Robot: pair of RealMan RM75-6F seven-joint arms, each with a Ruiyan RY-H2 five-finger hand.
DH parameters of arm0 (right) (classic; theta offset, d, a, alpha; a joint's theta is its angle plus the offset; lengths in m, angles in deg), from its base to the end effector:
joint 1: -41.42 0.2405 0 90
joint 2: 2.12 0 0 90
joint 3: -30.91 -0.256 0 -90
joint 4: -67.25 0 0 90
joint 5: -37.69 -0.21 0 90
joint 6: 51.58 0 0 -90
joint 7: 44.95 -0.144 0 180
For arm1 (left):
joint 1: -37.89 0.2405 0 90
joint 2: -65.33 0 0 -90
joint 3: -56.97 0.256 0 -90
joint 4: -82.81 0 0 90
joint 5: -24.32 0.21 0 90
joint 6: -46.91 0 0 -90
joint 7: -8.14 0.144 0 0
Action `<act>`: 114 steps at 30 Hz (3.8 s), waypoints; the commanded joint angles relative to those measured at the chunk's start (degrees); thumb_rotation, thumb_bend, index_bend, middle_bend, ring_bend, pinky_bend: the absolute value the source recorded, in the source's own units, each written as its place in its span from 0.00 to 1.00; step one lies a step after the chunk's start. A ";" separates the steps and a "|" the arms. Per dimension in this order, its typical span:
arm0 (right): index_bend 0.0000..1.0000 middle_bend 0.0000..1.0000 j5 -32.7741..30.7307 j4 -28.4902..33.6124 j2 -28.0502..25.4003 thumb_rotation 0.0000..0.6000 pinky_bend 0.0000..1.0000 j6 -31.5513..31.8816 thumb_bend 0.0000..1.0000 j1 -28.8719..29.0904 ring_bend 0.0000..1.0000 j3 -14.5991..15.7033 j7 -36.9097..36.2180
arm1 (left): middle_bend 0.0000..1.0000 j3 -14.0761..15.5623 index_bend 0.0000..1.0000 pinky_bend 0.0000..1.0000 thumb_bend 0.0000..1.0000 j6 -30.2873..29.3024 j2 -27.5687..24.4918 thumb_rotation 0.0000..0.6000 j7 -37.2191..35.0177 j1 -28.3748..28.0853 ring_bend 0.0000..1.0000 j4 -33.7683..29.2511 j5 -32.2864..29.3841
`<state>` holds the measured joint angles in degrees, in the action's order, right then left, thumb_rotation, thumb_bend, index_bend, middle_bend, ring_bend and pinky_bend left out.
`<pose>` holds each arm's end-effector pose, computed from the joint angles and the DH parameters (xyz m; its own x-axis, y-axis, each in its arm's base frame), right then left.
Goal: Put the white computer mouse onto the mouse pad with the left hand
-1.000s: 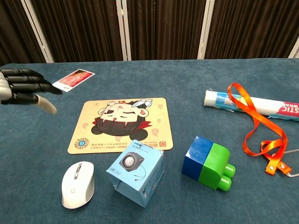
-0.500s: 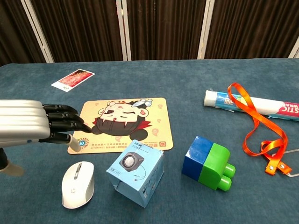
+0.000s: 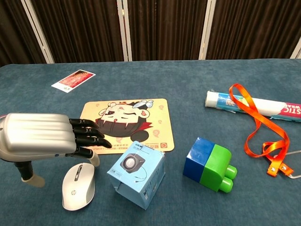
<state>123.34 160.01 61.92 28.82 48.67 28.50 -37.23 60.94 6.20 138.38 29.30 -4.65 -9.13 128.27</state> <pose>-0.3078 -0.1917 0.1473 0.5122 -0.0694 0.8561 -0.8588 -0.0525 0.5096 -0.1798 0.2585 -0.0043 0.9108 0.0341 0.4115 0.2192 -0.8845 -0.4118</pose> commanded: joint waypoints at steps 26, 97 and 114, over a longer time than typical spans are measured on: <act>0.00 0.00 0.17 0.03 -0.24 1.00 0.00 -0.16 0.09 0.06 0.00 0.11 -0.58 | 0.00 0.36 0.48 0.00 0.25 2.39 6.09 1.00 2.99 -3.44 0.00 1.72 -5.89; 0.00 0.00 -0.48 0.41 -0.91 1.00 0.00 -1.93 0.09 0.94 0.00 0.13 -1.36 | 0.00 -4.80 0.25 0.00 0.26 2.29 20.79 1.00 3.18 -20.59 0.00 32.38 -7.18; 0.00 0.00 -0.47 0.38 -0.94 1.00 0.00 -1.86 0.09 0.92 0.00 0.20 -1.44 | 0.00 -4.38 0.16 0.00 0.26 -4.09 12.89 1.00 5.85 -16.04 0.00 23.17 -10.29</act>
<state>122.88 160.38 60.98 26.97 49.59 28.69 -38.67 56.56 3.95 153.88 33.91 -22.39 17.02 119.00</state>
